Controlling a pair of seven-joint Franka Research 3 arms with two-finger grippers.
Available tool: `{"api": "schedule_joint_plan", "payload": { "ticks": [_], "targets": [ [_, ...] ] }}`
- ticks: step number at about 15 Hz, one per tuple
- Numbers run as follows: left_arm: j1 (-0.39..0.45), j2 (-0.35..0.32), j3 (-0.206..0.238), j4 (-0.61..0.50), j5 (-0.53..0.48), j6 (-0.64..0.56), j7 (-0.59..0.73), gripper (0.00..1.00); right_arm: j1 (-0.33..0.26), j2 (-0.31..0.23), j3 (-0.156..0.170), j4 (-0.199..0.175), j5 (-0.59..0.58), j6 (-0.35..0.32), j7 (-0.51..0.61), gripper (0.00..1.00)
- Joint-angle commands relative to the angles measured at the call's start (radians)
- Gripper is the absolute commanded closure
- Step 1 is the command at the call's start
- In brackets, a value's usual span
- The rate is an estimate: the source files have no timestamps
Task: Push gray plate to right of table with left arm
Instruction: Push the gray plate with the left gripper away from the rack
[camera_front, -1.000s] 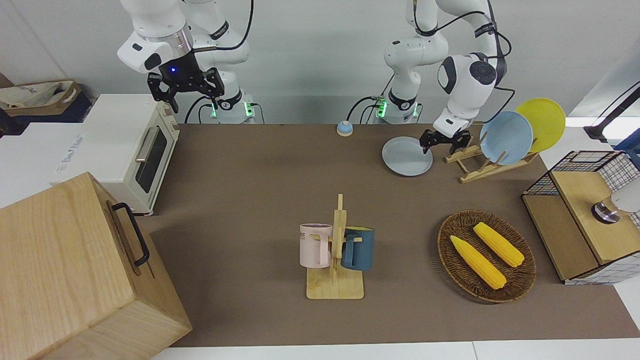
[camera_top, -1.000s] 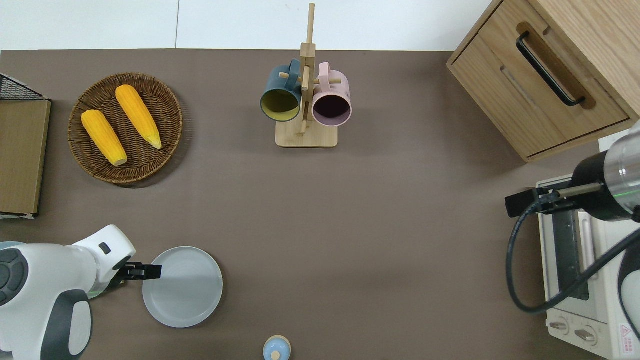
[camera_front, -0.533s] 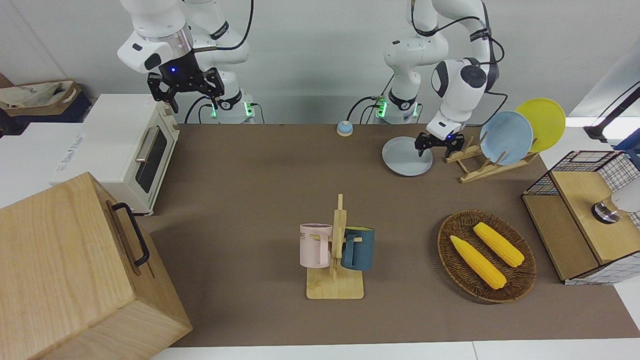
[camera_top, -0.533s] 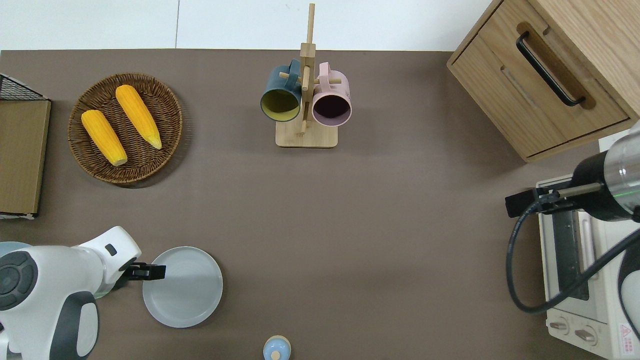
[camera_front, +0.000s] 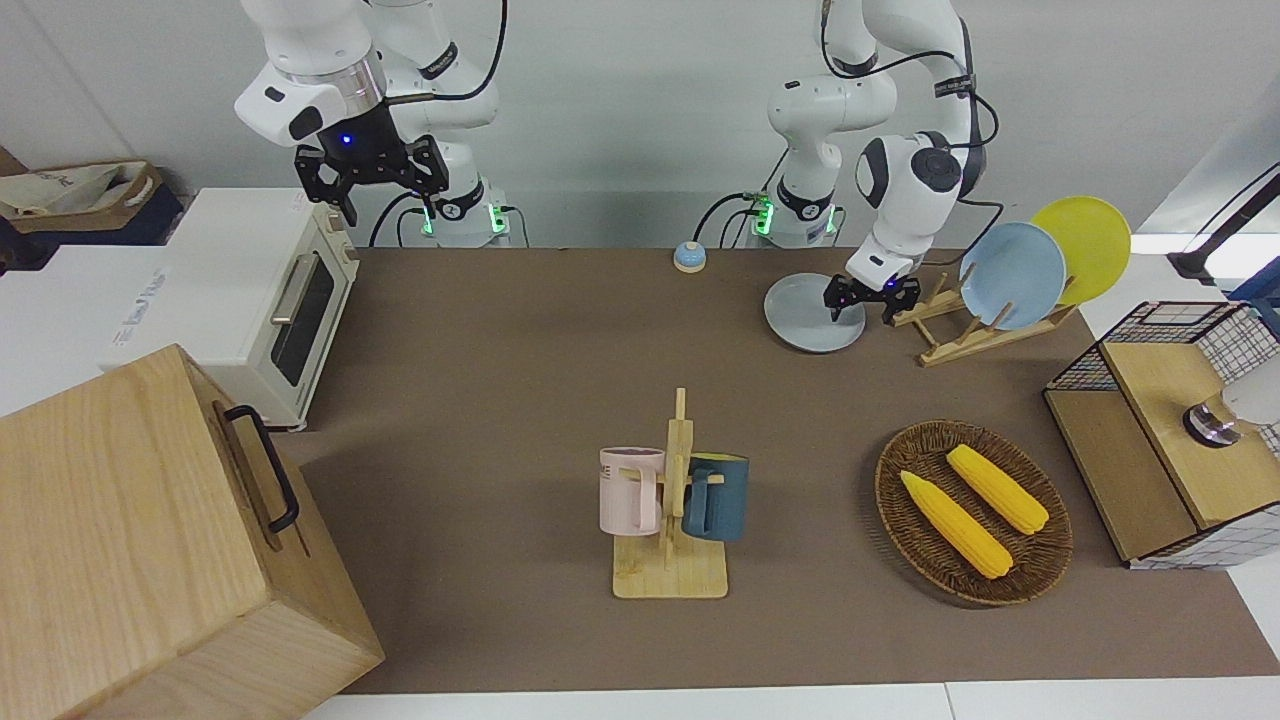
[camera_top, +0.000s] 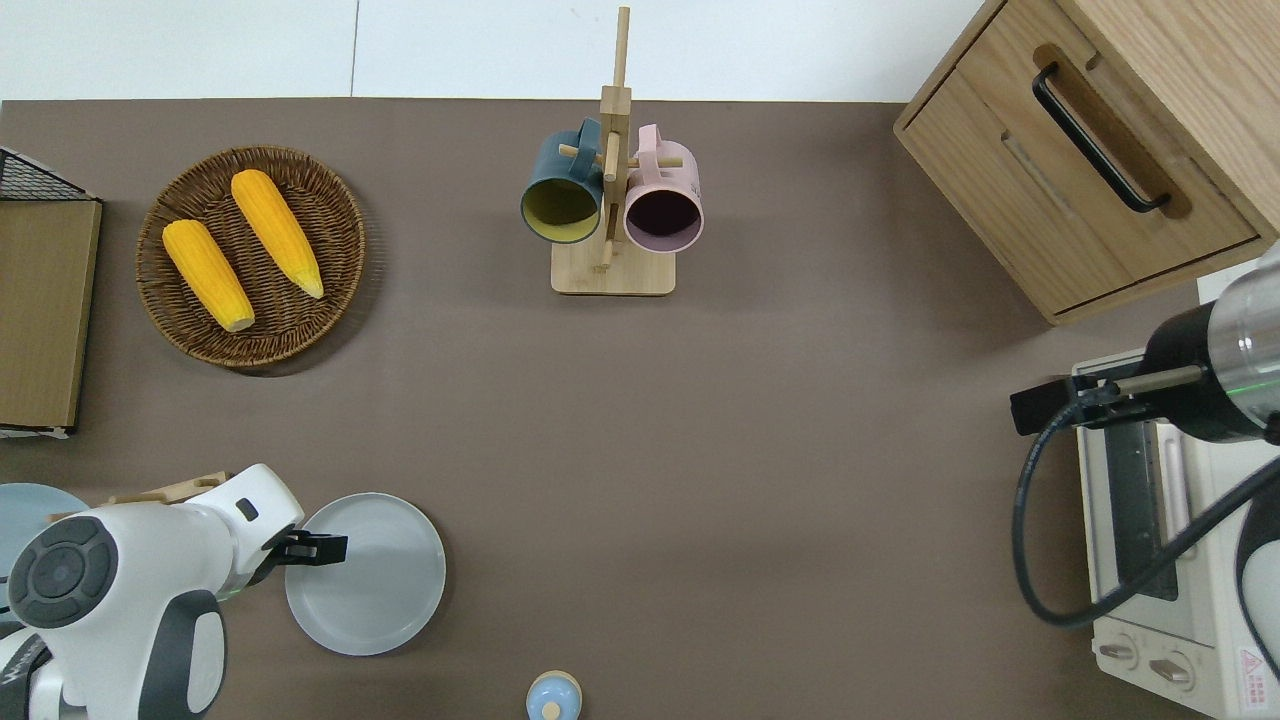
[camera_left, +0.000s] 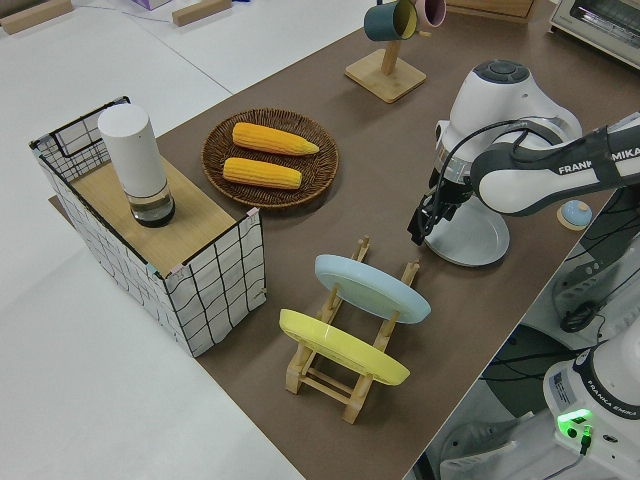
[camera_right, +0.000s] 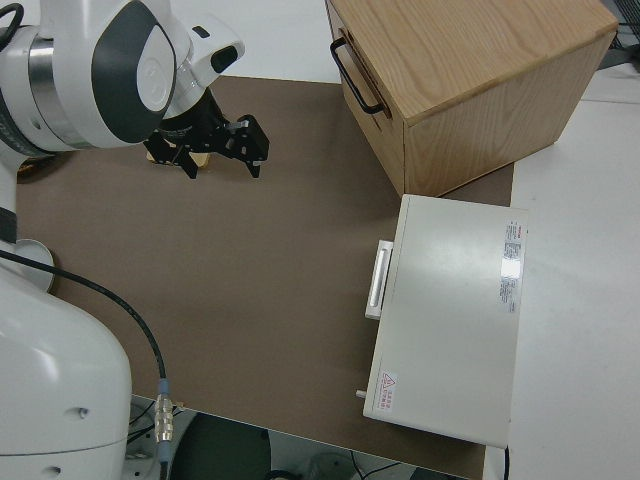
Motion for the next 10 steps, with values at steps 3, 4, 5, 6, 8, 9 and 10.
{"api": "schedule_joint_plan", "payload": {
  "ticks": [3, 4, 5, 6, 8, 9, 10],
  "targets": [
    [-0.013, 0.031, 0.006, -0.049, 0.005, 0.085, -0.003, 0.00, -0.020, -0.003, 0.013, 0.008, 0.010, -0.014, 0.002, 0.017],
    [-0.013, 0.034, 0.006, -0.049, 0.005, 0.091, -0.003, 0.00, -0.020, -0.003, 0.013, 0.008, 0.010, -0.014, 0.001, 0.017],
    [-0.013, 0.038, 0.006, -0.051, 0.005, 0.092, -0.003, 0.00, -0.020, -0.003, 0.013, 0.008, 0.010, -0.014, 0.001, 0.017],
    [-0.013, 0.039, 0.006, -0.054, 0.005, 0.095, -0.003, 0.00, -0.020, -0.003, 0.013, 0.008, 0.010, -0.014, 0.002, 0.017],
    [-0.013, 0.045, 0.006, -0.054, 0.005, 0.097, -0.003, 0.03, -0.020, -0.003, 0.015, 0.008, 0.010, -0.014, 0.002, 0.017],
    [-0.013, 0.047, 0.006, -0.055, 0.005, 0.095, -0.003, 0.12, -0.020, -0.003, 0.013, 0.008, 0.010, -0.014, 0.001, 0.017],
    [-0.013, 0.047, 0.006, -0.054, 0.005, 0.095, -0.003, 0.24, -0.020, -0.003, 0.015, 0.008, 0.010, -0.014, 0.002, 0.017]
  ]
}}
